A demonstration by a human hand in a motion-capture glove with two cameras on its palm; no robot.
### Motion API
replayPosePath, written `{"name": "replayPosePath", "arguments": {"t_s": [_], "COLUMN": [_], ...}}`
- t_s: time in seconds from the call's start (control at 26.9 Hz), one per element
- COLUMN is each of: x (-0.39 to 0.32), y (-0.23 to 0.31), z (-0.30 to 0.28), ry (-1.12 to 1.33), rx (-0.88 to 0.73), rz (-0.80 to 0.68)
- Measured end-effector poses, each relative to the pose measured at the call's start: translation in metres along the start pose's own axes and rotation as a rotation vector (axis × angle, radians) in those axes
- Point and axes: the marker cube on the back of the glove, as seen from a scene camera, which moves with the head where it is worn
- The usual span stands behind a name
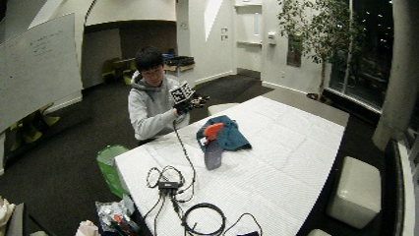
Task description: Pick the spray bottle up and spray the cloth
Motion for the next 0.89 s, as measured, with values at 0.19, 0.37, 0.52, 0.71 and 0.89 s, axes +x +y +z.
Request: {"name": "replayPosePath", "arguments": {"t_s": [0.19,0.37,0.52,0.71,0.89], "x": [0.0,-0.003,0.002,0.014,0.041], "y": [0.001,0.003,0.004,0.014,0.032], "z": [-0.001,-0.002,-0.003,-0.007,-0.011], "ry": [0.003,0.007,0.012,-0.015,-0.049], "rx": [-0.003,0.006,0.036,0.074,0.133], "rz": [-0.002,-0.011,-0.002,0.027,0.085]}}
